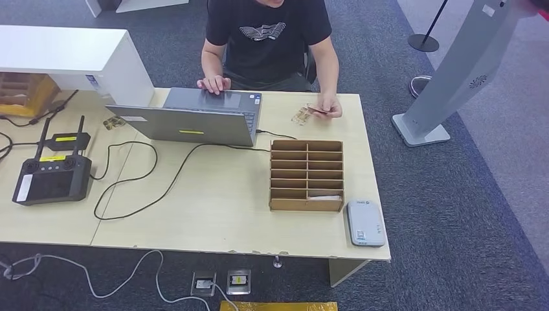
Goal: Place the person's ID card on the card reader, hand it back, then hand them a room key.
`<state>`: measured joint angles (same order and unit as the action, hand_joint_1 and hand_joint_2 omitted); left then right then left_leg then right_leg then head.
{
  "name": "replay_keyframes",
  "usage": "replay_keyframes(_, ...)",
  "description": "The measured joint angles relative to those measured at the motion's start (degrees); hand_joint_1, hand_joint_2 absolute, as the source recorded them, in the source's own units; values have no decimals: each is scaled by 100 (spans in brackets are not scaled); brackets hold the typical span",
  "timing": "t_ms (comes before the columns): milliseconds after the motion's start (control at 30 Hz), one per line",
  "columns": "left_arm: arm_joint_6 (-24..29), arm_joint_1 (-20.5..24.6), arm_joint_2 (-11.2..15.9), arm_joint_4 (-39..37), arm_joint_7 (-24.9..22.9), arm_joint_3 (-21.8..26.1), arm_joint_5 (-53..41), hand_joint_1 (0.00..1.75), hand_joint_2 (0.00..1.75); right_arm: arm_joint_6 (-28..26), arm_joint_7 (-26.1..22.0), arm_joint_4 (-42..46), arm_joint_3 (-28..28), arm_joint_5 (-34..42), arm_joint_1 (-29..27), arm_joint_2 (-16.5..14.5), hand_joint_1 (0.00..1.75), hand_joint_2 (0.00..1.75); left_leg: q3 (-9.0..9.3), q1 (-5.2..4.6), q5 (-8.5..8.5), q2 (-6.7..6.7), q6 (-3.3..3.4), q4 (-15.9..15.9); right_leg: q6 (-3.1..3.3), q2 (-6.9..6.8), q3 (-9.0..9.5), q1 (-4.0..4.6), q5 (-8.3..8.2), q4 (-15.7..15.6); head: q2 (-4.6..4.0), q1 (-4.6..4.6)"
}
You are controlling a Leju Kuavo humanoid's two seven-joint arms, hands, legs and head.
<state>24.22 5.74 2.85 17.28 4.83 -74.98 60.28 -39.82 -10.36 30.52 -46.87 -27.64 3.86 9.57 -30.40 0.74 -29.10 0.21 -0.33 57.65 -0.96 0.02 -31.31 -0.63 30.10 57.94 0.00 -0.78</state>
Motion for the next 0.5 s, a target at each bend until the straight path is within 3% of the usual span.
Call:
replay_keyframes(200,177,4,-169,-1,-2,1,115,0,0,1,1218,-903,-1153,-1367,111,-722,0,0,3,12,1,3,-3,-2,2,4,2,13,1,4,0,2)
replay_keyframes(300,208,8,-220,-2,-15,1,142,0,0,2,1506,-1383,-1527,-2041,196,-1052,0,0,4,13,3,0,-5,-2,4,3,4,14,2,6,0,-1)
replay_keyframes(400,189,9,-230,-3,-55,-2,147,0,0,32,1278,-1845,-1837,-2189,292,-1177,0,0,5,13,4,0,-6,-2,5,3,5,14,2,9,0,-2)
replay_keyframes(500,80,11,-226,-4,-55,-3,129,0,0,215,576,-2130,-2134,-2142,354,-1210,0,0,5,12,5,-1,-7,-2,5,3,7,13,2,10,0,0)
